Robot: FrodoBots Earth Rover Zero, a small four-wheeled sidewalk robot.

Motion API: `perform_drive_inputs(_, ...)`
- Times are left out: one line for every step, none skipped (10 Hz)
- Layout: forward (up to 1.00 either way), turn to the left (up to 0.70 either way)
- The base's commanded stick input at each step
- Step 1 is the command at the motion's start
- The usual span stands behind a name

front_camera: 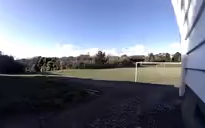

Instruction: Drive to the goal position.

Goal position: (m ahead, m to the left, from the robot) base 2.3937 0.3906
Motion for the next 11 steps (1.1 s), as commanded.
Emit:
perform_drive_inputs(0.04, 0.0)
perform_drive_inputs(0.02, 0.0)
perform_drive_inputs(0.01, 0.0)
perform_drive_inputs(0.04, 0.0)
perform_drive_inputs(0.04, 0.0)
perform_drive_inputs(0.04, 0.0)
perform_drive_inputs(0.04, 0.0)
perform_drive_inputs(0.04, 0.0)
perform_drive_inputs(0.04, 0.0)
perform_drive_inputs(0.04, 0.0)
perform_drive_inputs(0.04, 0.0)
